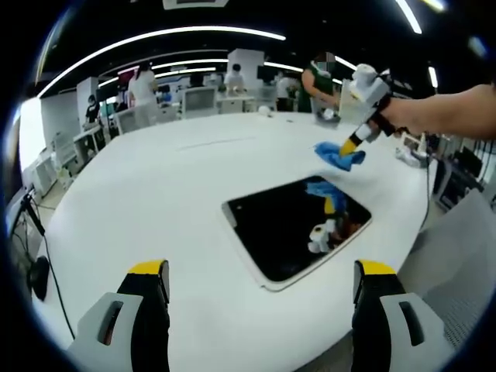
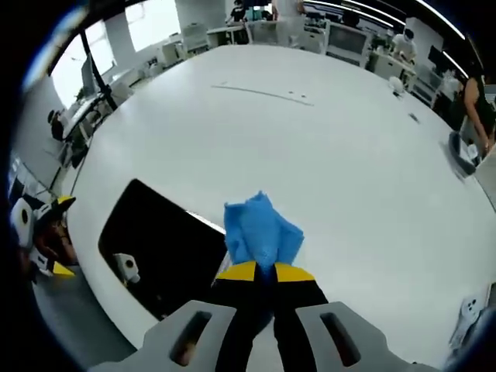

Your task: Wipe the mirror surface with the cleaning cloth until all visible marks leave the cleaned area.

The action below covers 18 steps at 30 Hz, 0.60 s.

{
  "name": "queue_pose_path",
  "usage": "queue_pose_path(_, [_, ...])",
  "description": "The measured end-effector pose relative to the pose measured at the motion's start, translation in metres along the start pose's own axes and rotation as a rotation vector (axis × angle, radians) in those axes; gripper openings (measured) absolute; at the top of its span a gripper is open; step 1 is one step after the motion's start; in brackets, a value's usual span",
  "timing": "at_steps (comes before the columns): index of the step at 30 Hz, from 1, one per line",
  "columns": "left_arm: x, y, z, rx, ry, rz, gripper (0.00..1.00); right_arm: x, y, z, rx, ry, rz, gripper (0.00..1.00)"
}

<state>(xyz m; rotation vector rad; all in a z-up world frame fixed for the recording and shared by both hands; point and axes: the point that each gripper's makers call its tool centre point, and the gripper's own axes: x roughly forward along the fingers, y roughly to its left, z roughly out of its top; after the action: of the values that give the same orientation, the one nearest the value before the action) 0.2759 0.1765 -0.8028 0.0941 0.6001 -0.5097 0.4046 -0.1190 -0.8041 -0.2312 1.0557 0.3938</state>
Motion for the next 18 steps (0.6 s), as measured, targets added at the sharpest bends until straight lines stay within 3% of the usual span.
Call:
queue_pose_path(7, [0.0,-0.001,-0.001,-0.001,0.002,-0.001,0.99,-0.003,-0.012,-0.018,0.032,0.014,-0.018,0.01])
queue_pose_path(18, [-0.001,0.001,0.0,-0.006,-0.002,0.006,0.99,0.014,-0.024,-0.054,0.058,0.078,-0.042,0.02])
